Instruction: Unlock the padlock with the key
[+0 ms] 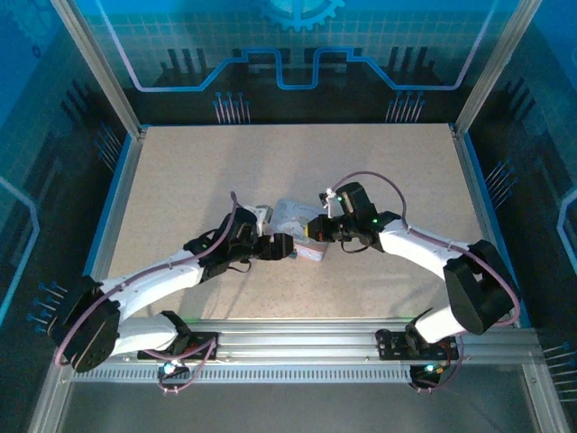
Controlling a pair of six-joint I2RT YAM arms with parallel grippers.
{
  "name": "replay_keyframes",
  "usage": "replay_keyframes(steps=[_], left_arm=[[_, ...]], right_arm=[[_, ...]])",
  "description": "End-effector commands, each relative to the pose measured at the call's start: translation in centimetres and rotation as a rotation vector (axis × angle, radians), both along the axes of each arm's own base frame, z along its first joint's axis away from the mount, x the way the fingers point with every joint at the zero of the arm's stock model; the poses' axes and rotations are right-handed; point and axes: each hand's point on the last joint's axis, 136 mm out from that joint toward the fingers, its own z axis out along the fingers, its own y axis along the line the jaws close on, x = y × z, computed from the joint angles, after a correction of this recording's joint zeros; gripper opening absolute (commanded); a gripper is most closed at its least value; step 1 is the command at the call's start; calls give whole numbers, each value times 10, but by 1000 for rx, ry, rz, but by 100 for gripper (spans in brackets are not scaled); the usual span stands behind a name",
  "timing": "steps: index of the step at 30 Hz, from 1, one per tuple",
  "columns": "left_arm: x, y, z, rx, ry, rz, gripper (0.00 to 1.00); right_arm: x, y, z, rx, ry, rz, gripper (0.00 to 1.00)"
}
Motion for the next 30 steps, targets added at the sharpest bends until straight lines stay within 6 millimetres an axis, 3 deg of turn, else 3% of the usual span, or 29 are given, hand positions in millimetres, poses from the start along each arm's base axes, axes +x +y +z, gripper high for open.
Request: replay_keyframes(steps=[1, 17, 30], left_arm=[[-3, -11, -6, 1, -27, -67, 78], [1, -19, -47, 49, -24, -97, 77], [1, -21, -69, 43, -2, -86, 73]], right_arm=[[4, -2, -6, -1, 2, 10, 3], [-14, -20, -49, -90, 106, -5, 4], [-28, -23, -65, -69, 143, -36, 4]])
